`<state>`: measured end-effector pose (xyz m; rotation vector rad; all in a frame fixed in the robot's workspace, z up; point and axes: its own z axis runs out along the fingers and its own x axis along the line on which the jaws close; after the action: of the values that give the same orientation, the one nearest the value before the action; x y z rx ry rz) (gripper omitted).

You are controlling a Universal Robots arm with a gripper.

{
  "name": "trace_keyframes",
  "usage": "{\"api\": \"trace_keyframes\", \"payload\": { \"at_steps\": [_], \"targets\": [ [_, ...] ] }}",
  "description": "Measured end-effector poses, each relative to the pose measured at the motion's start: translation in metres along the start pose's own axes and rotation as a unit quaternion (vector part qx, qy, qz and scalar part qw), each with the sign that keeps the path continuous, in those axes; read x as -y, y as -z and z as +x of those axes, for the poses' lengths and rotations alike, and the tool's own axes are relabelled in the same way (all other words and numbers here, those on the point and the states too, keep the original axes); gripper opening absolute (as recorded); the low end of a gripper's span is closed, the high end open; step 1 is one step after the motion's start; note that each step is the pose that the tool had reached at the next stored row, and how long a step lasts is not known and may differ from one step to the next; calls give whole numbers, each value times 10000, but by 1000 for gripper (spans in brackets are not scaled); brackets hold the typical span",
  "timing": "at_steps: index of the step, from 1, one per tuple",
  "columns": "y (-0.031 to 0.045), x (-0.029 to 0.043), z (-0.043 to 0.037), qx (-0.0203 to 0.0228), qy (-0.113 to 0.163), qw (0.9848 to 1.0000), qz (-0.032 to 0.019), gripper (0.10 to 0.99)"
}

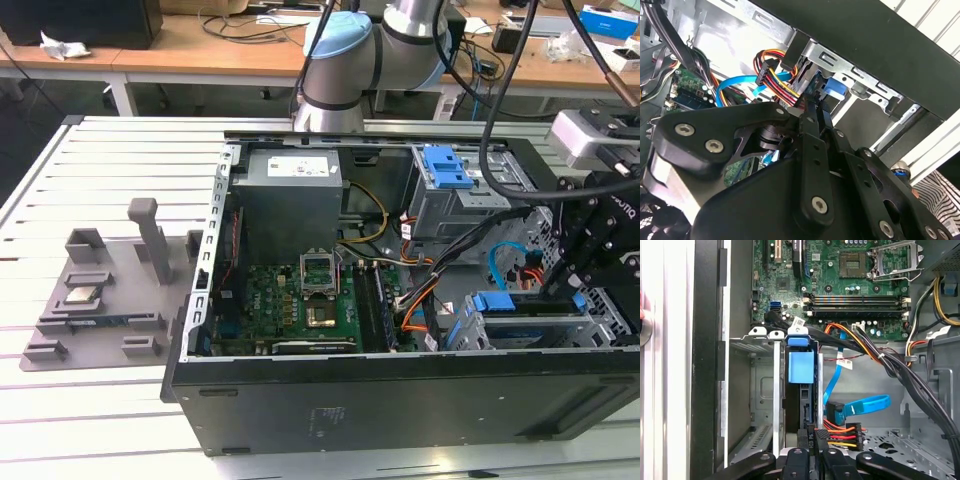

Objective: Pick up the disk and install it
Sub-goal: 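Insert the first disk wire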

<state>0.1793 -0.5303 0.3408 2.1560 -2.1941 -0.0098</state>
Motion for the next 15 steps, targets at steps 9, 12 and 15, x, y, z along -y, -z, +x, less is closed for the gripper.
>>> {"api": "trace_keyframes", "payload": {
  "at_steps": [9,12,15],
  "targets": [
    [-73,17,-4,-5,-1,10000,1,169],
    [-78,17,-4,-2,-1,10000,0,169],
    [-85,17,-4,4,-1,10000,-1,180]
  ]
}}
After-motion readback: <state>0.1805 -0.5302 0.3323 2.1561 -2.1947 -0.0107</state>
